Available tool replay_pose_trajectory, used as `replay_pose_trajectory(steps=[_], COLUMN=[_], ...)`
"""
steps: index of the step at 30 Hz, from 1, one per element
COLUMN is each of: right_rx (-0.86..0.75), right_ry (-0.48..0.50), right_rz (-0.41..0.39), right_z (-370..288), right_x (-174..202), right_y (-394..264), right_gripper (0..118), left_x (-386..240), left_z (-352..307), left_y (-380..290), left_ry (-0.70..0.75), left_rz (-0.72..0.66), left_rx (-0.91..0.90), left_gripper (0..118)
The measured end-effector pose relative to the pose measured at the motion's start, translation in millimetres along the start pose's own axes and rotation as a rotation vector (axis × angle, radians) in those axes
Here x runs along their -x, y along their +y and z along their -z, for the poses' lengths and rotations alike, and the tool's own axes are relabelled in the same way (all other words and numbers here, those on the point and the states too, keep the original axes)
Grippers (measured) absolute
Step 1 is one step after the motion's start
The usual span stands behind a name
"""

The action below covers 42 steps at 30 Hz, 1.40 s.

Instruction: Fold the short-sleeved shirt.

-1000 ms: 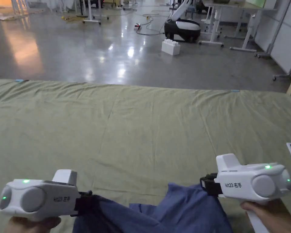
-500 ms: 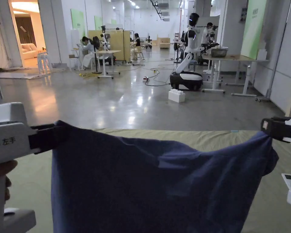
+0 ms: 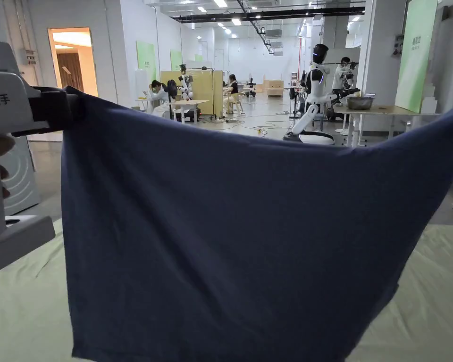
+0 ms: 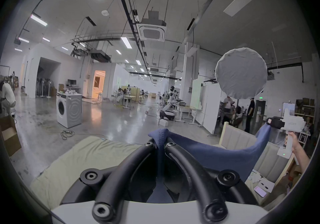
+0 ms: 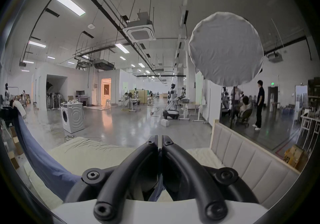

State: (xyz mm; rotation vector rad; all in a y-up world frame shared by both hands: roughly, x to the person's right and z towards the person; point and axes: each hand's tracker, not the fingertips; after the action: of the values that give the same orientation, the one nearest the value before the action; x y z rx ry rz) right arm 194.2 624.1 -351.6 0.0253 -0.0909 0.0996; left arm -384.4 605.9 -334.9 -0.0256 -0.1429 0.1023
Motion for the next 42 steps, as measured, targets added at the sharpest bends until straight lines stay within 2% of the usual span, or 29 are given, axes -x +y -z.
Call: replay_pose_trajectory(steps=[9,13,19,31,36,39,41,42], right_rx=[-0.061,-0.091,-0.1,-0.105,-0.09,-0.09,-0.119,-0.108], right_ry=[-0.065,-0.086,-0.111,-0.137,-0.132,-0.175,-0.22,-0.21], right_rz=[-0.057,-0.051,-0.092,-0.049,0.023,-0.066,-0.094,-0.073], right_z=[18.3,24.3,28.2,76.7,115.9,140.6,154.8,163.1], right_x=[-0.1,-4.6,0.5,-7.6,-0.8,10.5,15.0,16.5], right_y=[43.3,60.3,63.0,57.7,53.4,48.2,45.9,43.1], right_gripper=[3,3,3,3,3,3,3,3], left_x=[11.3,11.0,9.6,6.5,0.4,-0.9,0.5,0.7], left_z=[22.8,35.0,58.8,130.1,166.7,188.2,203.5,211.0], left_y=[13.8,20.0,19.4,4.7,-0.7,-2.7,-6.8,-8.0], left_ry=[0.018,0.007,0.013,0.001,0.05,0.071,0.065,0.066], left_rz=[-0.041,-0.048,-0.04,-0.033,-0.082,-0.065,-0.062,-0.058], left_rx=[-0.021,-0.022,-0.018,-0.014,0.004,0.019,0.014,0.02], left_gripper=[7,7,7,7,7,7,7,7])
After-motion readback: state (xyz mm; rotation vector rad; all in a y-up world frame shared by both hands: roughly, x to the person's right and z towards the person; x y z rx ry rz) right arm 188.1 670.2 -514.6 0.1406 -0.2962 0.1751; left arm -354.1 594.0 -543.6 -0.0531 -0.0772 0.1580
